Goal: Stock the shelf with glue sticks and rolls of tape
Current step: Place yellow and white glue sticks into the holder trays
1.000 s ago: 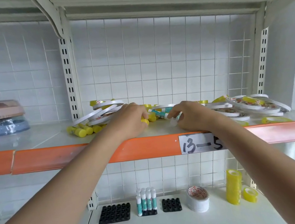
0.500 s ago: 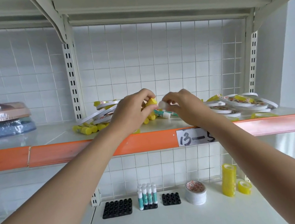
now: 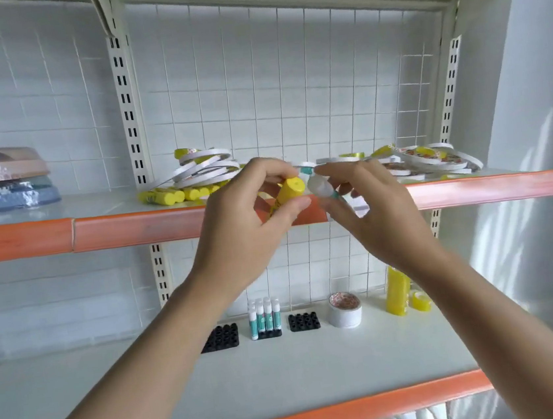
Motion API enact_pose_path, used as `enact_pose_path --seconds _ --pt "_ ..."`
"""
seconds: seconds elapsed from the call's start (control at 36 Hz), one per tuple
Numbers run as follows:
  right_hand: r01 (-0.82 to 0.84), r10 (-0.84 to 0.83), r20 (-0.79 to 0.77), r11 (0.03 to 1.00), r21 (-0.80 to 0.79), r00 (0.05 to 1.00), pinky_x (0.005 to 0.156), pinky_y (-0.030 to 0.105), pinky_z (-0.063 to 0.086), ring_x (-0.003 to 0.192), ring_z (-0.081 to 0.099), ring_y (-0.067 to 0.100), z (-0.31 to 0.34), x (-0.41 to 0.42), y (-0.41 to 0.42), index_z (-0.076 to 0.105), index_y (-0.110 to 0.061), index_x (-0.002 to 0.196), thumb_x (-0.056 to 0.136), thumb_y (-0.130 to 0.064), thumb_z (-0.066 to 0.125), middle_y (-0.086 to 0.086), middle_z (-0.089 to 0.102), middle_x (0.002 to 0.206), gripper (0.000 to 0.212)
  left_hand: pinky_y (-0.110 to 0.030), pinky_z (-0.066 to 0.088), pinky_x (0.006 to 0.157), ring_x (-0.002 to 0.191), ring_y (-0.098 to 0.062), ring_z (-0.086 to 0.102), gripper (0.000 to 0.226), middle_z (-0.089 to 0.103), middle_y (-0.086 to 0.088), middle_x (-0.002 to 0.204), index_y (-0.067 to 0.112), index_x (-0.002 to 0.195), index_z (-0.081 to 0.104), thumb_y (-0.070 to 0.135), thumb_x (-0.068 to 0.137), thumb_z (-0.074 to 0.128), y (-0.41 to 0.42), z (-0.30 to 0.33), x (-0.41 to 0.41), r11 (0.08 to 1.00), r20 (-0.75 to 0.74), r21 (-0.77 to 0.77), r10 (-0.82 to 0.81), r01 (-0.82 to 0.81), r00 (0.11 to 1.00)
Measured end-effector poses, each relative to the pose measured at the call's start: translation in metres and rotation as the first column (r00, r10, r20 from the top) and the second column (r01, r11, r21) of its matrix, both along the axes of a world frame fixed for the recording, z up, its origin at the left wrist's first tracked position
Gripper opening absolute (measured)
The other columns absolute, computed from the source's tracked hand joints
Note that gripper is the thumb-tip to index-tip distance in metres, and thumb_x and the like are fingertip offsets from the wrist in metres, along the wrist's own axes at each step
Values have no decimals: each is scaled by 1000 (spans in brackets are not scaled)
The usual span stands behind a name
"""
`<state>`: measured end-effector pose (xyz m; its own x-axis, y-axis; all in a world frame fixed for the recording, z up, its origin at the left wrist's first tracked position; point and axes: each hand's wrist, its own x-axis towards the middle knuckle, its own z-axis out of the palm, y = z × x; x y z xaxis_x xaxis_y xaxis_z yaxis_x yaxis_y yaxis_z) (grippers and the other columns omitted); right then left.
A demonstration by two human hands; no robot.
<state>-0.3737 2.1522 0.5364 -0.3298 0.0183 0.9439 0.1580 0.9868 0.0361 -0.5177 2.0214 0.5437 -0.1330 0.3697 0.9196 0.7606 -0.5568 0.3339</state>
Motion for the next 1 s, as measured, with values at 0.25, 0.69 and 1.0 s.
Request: enact_pose_path --seconds 0.25,0.69,1.0 --pt "67 -33 139 967 -248 990 74 5 34 78 49 4 -109 7 -12 63 -17 120 87 -29 65 -15 58 90 34 -17 50 72 78 -6 66 30 68 15 91 26 89 62 4 77 78 -9 -101 -14 979 251 -198 -1 52 968" --pt "76 155 310 781 -620 938 70 8 37 78 51 7 -254 -24 35 65 -17 106 88 -19 69 -17 60 87 18 -16 51 81 89 -3 67 39 70 9 96 35 90 61 -3 82 70 41 -255 -45 826 384 -562 214 43 898" --pt "29 317 300 643 -766 900 73 30 48 78 58 9 -296 -64 75 51 -16 100 92 -20 62 -14 64 73 14 -13 50 75 79 4 65 32 69 5 86 24 90 63 -5 80 70 81 -294 -64 771 397 -634 391 -60 831"
